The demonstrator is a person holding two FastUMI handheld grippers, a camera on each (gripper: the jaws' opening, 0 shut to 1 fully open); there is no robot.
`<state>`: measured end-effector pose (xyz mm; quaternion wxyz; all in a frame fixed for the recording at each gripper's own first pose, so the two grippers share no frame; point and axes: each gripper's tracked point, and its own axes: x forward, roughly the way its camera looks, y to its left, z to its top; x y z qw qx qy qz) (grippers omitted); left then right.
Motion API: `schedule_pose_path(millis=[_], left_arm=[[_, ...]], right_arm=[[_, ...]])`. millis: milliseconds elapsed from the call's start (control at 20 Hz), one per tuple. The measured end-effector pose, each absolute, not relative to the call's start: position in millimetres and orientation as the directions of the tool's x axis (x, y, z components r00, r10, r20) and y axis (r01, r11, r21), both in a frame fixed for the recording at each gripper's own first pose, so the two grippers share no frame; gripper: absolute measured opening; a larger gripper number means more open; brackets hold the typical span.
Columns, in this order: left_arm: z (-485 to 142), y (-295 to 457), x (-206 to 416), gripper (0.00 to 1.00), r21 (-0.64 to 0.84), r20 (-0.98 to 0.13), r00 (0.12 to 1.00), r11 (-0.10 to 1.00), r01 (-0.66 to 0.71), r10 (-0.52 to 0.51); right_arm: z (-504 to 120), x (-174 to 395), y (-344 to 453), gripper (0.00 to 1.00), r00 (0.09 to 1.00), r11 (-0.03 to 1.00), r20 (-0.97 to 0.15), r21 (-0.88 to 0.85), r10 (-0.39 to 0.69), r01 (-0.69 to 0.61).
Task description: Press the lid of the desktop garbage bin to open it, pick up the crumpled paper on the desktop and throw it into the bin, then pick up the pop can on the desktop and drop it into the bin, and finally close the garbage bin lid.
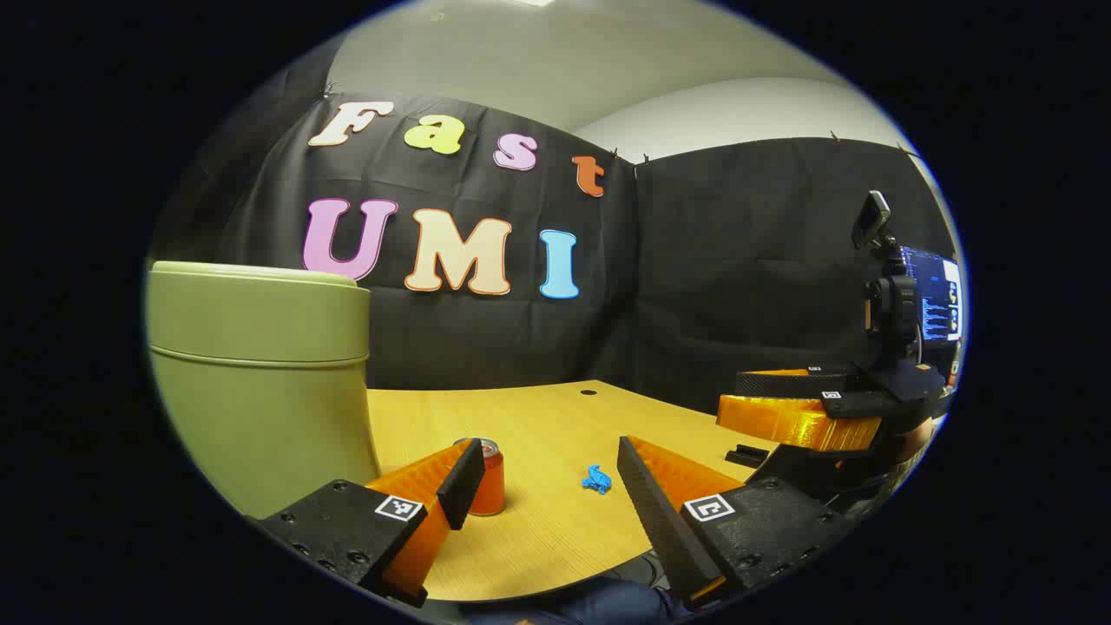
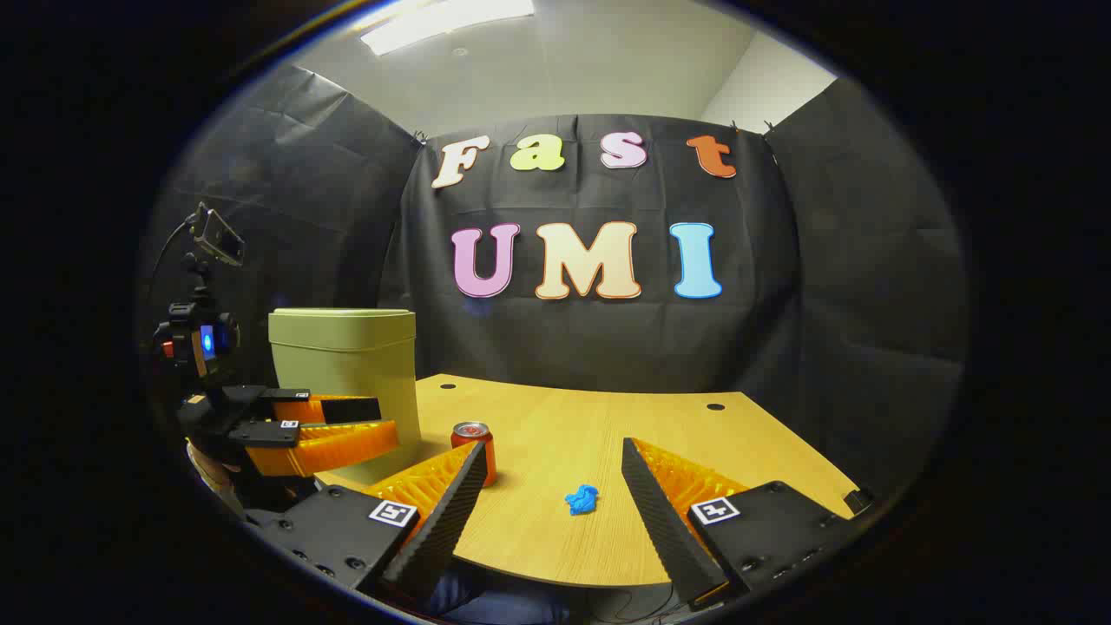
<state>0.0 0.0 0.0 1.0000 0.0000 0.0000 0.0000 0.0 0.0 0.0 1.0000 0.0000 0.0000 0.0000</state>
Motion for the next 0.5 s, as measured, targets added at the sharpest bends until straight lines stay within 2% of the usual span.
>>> schedule_pose_path(millis=[500], left_arm=[[-2.5,-1.2,-0.2,0.93,0.014,-0.011,1.0,1.0,0.007,-0.007]], right_arm=[[-12.0,8.6,5.7,0.99,0.999,1.0,-0.035,-0.019,0.01,-0.01]])
